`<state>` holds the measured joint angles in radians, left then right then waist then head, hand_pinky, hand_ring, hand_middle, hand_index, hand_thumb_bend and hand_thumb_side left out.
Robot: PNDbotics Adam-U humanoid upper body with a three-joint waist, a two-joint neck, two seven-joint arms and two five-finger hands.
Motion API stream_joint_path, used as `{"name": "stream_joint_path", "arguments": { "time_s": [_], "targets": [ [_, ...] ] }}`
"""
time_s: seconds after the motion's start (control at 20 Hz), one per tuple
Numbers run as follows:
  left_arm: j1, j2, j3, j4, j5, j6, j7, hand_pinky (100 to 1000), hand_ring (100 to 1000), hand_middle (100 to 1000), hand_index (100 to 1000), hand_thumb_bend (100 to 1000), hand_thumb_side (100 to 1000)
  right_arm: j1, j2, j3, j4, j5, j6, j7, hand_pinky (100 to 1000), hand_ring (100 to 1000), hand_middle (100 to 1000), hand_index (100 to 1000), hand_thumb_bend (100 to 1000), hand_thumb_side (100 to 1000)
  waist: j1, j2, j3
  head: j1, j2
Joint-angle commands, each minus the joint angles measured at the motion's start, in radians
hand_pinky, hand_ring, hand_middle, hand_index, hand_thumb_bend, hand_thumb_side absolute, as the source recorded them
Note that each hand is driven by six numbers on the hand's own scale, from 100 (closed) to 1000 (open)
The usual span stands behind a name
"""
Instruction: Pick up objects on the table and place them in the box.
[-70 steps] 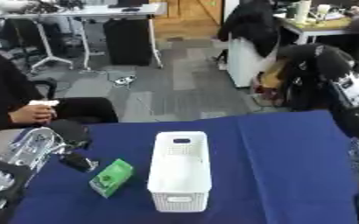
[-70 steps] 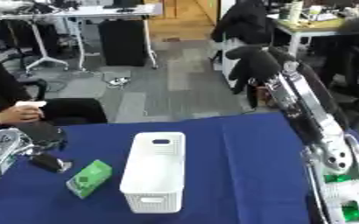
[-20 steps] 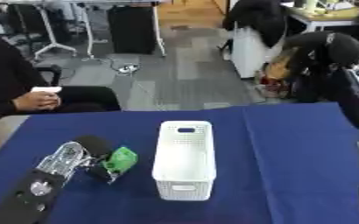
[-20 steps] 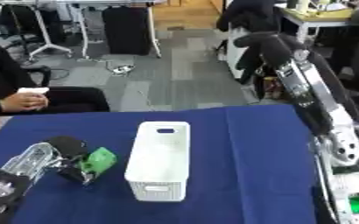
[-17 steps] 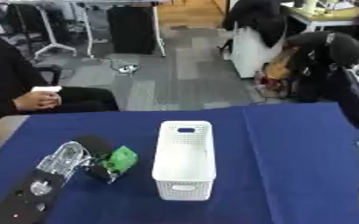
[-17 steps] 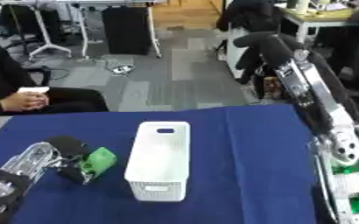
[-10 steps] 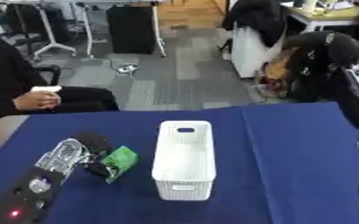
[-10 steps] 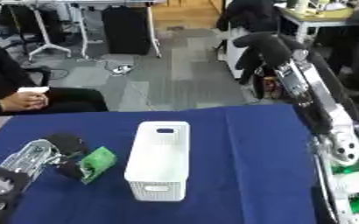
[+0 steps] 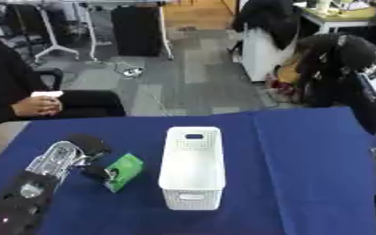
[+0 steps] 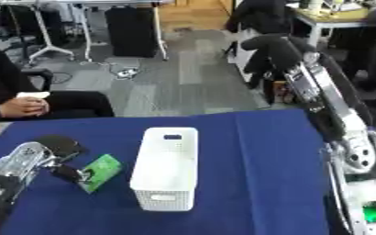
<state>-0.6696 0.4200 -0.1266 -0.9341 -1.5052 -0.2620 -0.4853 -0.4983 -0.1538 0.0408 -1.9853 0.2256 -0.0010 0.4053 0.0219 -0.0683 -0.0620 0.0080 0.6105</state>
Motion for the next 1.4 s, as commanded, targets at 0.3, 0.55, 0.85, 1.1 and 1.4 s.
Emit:
{"name": "stream_joint_path", "arguments": {
  "time_s": [0.3, 0.55, 0.85, 1.1, 1.4],
  "targets": [
    [-0.039, -0.013, 0.033, 0.077, 0.040, 0.014, 0.049, 277, 539, 652, 913, 100, 1000, -0.015, 0.004, -0.001, -0.015, -0.001, -0.001, 0.003, 213, 443, 511, 761, 317, 1000, -0.001, -0.007, -0.004, -0.008, -0.004],
    [-0.054, -0.018, 0.028, 0.121, 0.026, 0.012, 0.084, 282, 542, 651, 908, 100, 1000, -0.015, 0.003, 0.000, -0.015, -0.001, -0.001, 0.005, 212, 442, 511, 762, 317, 1000, -0.002, -0.006, -0.004, -0.009, -0.009],
    [-0.062, -0.024, 0.021, 0.124, -0.003, -0.002, 0.097, 302, 555, 670, 913, 100, 1000, -0.015, 0.003, 0.001, -0.015, 0.000, 0.000, 0.008, 212, 443, 511, 762, 317, 1000, -0.003, -0.006, -0.005, -0.001, -0.011],
    [-0.070, -0.019, 0.021, 0.102, 0.011, -0.014, 0.085, 340, 575, 696, 920, 100, 1000, -0.015, 0.002, 0.002, -0.015, 0.000, 0.000, 0.009, 212, 443, 511, 762, 318, 1000, -0.002, -0.007, -0.005, 0.003, -0.010],
    [-0.071, -0.011, 0.024, 0.087, 0.051, -0.044, 0.005, 348, 573, 697, 903, 100, 1000, -0.014, -0.001, 0.002, -0.015, -0.001, 0.002, 0.010, 211, 442, 511, 762, 318, 1000, -0.003, -0.007, -0.002, 0.005, -0.011]
  ]
}}
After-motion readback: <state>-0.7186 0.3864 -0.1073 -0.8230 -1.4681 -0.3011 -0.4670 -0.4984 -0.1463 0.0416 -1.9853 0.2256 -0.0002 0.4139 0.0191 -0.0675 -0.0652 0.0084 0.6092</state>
